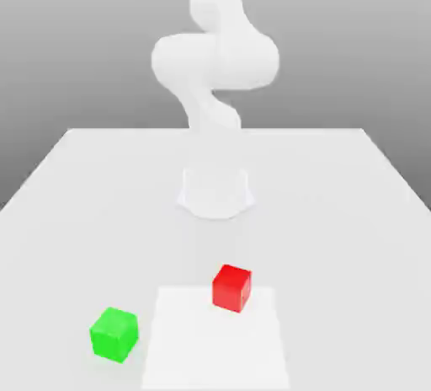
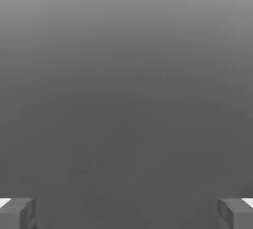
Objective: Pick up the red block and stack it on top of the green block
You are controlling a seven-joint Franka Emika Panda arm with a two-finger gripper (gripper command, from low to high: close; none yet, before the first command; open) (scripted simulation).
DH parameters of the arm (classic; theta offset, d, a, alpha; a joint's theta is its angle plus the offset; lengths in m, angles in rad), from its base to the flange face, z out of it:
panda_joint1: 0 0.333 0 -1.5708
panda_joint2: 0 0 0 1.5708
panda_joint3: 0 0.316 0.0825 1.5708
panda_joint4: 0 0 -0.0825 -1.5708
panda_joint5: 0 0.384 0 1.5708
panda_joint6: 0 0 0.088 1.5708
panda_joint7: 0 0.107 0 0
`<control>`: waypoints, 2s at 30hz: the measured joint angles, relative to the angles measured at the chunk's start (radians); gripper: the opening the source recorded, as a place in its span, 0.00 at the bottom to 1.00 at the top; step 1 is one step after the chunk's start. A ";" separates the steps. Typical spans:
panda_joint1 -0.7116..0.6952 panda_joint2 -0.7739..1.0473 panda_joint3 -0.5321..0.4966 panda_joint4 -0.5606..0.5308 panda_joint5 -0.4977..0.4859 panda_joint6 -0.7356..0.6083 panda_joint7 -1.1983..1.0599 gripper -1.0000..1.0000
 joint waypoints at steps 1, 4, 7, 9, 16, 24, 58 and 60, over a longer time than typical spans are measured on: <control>-0.003 0.031 0.005 -0.031 0.007 0.024 0.018 0.50; -0.011 0.121 0.024 -0.123 0.025 0.095 0.073 0.50; -0.017 0.210 0.045 -0.214 0.039 0.165 0.130 0.50; -0.022 0.270 0.061 -0.276 0.047 0.212 0.171 0.50; -0.046 0.523 0.131 -0.509 0.052 0.406 0.349 0.50; 0.016 0.903 0.039 -0.531 -0.100 0.712 0.515 0.00; -0.255 0.941 -0.089 -0.220 0.032 0.437 0.266 1.00; -0.255 0.941 -0.089 -0.220 0.032 0.437 0.266 1.00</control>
